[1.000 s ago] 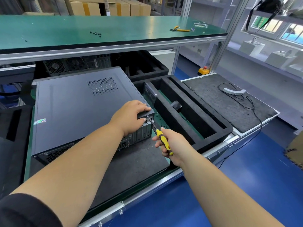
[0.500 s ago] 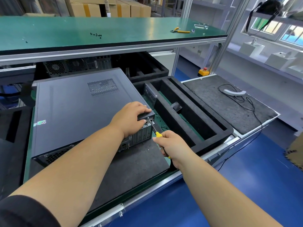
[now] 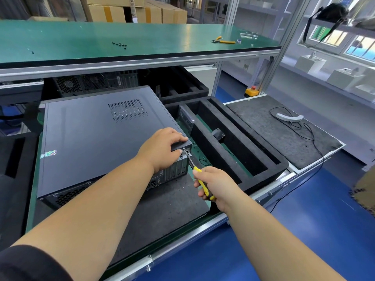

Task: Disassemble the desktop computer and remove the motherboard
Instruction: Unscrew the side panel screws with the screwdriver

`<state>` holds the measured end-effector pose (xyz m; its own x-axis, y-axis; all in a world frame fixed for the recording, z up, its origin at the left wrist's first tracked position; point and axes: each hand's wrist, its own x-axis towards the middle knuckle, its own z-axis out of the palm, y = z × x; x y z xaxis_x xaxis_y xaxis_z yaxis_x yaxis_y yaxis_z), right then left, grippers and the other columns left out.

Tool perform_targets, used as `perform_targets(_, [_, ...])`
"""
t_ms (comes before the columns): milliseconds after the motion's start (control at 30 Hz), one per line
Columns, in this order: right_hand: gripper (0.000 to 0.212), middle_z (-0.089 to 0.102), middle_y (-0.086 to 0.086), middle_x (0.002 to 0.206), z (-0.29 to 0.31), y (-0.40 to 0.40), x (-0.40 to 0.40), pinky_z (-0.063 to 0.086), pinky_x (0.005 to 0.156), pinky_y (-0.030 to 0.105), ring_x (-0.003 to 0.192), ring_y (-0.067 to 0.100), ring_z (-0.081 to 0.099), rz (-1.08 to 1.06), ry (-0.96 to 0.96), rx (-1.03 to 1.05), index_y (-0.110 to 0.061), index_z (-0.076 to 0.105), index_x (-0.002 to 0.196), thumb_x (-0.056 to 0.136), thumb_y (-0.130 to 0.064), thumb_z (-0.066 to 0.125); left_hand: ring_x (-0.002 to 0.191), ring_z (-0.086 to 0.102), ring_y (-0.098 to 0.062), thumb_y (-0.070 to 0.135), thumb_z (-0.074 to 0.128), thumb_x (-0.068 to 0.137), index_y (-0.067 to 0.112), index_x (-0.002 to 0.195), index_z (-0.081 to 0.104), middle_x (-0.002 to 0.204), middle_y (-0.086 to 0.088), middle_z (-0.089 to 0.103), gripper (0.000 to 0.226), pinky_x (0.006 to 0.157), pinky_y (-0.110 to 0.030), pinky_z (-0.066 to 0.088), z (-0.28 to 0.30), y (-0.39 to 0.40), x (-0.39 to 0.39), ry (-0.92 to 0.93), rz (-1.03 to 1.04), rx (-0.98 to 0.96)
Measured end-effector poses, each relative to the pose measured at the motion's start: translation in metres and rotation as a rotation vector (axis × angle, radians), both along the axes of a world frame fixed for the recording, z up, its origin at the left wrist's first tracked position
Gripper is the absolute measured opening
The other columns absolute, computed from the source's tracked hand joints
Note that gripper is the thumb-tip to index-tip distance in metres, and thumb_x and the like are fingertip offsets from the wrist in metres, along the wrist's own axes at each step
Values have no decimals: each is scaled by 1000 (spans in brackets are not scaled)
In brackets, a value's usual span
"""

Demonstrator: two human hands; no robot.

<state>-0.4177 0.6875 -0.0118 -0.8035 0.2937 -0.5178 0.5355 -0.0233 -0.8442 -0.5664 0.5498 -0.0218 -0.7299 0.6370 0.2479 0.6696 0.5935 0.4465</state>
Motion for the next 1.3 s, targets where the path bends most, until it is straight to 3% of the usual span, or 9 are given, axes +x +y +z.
perform_targets(133, [17,60,4,74,-5,-3,0,40,48,24,48,10,44,-23,23,112,-12,57,94,93,-28,63,115,45,-9,27,60,86,37,124,60,120,14,54,39,88,-26,42,0,1,1,7,-2,-2])
perform_targets(300, [44,58,6,64,6,-8,-5,36,49,24,47,14,44,-98,-142,-111,-7,64,81,104,-34,38,113,46,-9,34,61,88,36,123,61,119,14,55,35,87,-25,40,0,1,-1,19,1,8])
perform_targets(433, [38,58,5,65,13,-7,-9,37,46,23,47,14,46,-75,-207,-59,-8,60,83,105,-28,36,111,47,-9,37,61,88,37,121,63,116,15,56,33,85,-24,39,-2,3,-2,15,16,26])
perform_targets(633, [20,64,4,73,3,0,0,41,45,24,44,13,51,-25,-45,19,-11,58,98,100,-29,49,110,49,-8,38,62,87,38,116,65,112,16,57,29,86,-28,43,-4,4,-4,-2,24,63])
perform_targets(800, [17,64,2,69,-3,-1,3,38,48,26,44,12,40,-36,84,90,-14,48,93,92,-25,62,107,50,-8,39,62,86,40,114,65,109,18,57,28,86,-33,47,-5,4,-5,6,31,71])
perform_targets(900, [19,64,4,70,3,-5,0,38,53,27,46,12,41,-27,6,101,-12,54,97,96,-30,54,107,50,-8,39,63,86,40,114,66,108,18,57,29,86,-32,47,-5,4,-6,-3,32,79])
perform_targets(1033, [36,60,7,63,17,-8,-9,35,50,25,48,15,40,-64,-176,-45,-7,62,86,103,-28,38,108,50,-8,38,63,86,39,115,66,109,17,57,29,86,-31,47,-5,4,-5,2,35,76])
perform_targets(1100, [33,59,6,65,18,-7,-9,37,53,26,49,16,43,-22,-197,31,-9,61,89,104,-28,38,107,50,-8,39,62,86,39,115,66,109,17,57,29,85,-30,47,-5,4,-5,11,37,72])
perform_targets(1300, [25,58,5,77,-5,1,4,43,55,27,53,15,55,-30,93,131,-7,56,98,96,-32,56,107,49,-7,39,61,87,39,115,65,110,17,57,28,83,-28,44,-4,4,-3,18,40,65])
